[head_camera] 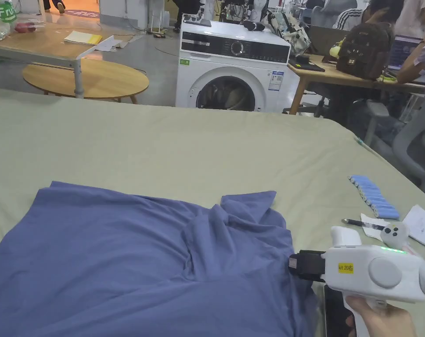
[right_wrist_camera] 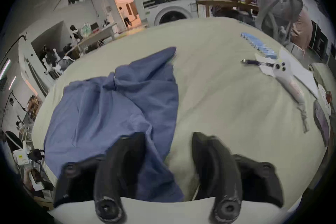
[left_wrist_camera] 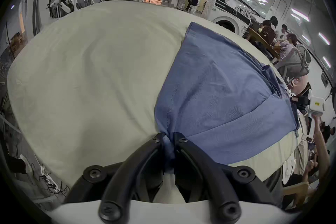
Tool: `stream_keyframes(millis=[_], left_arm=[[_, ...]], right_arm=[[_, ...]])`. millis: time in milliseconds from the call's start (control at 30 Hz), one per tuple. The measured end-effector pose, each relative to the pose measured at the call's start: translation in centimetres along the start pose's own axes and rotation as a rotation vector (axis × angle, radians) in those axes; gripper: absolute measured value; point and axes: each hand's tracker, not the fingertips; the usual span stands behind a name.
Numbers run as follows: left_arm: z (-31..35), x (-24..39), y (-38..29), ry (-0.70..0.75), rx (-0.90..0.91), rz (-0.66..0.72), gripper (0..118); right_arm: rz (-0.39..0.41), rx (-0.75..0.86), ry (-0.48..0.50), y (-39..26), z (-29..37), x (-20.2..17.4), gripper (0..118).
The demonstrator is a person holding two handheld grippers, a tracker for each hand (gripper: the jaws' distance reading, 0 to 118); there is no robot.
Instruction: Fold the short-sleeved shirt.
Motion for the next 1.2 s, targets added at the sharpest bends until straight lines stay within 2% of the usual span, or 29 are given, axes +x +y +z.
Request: stream_keyframes(millis=[33,67,133,233,333,400,533,633,667,833,933,1000,1200], left_arm=[[0.0,0.1,0.0,0.000,0.000,0.000,4],[0.1,0.1,-0.1,0.000,0.000,0.000,4],[0.0,0.0,0.1,-0.002,0.002,0.002,4],[0.3,0.0,0.0,-0.008,0.006,0.010,4],[1.0,-0.1,0.0,-0.025,0.054,0.023,3],[2.4,-0.2,0.6,-0.083,0.128,0.122,3],[7.4,2.4,4.1,-0.107,0.339,0.010,3],[11.3,4.2,8.0,-0.233,0.499,0.014,2],[12.1,4.6,9.7,-0.234,0.528,-0.015,1],[15.4,6.7,19.2,-0.157,0.673,-0.150,1],[16.1,7.0,24.9,-0.102,0.675,-0.112,1],[16.4,8.0,29.1,-0.011,0.718,-0.169,1],[16.6,9.9,38.7,0.043,0.773,-0.154,0]], right_arm=[[-0.013,-0.029,-0.001,-0.3,-0.4,0.0,21],[-0.019,-0.044,-0.004,-0.7,-0.8,0.1,9],[-0.025,-0.040,0.001,-1.6,-0.6,0.1,3],[-0.045,0.016,-0.005,-2.0,1.1,-0.3,2],[-0.020,0.094,0.006,-1.5,3.9,-0.9,2],[-0.007,0.165,0.021,-0.7,6.1,-1.6,2],[0.043,0.297,0.046,1.5,10.9,-3.7,2],[0.100,0.397,0.055,3.8,13.9,-5.7,2],[0.116,0.430,0.057,4.8,14.9,-6.4,2],[0.168,0.527,0.016,11.2,18.5,-9.6,2],[0.173,0.567,-0.046,15.8,19.6,-10.9,1],[0.173,0.585,-0.078,19.4,20.0,-11.8,1],[0.163,0.663,-0.134,28.9,20.4,-14.4,1]])
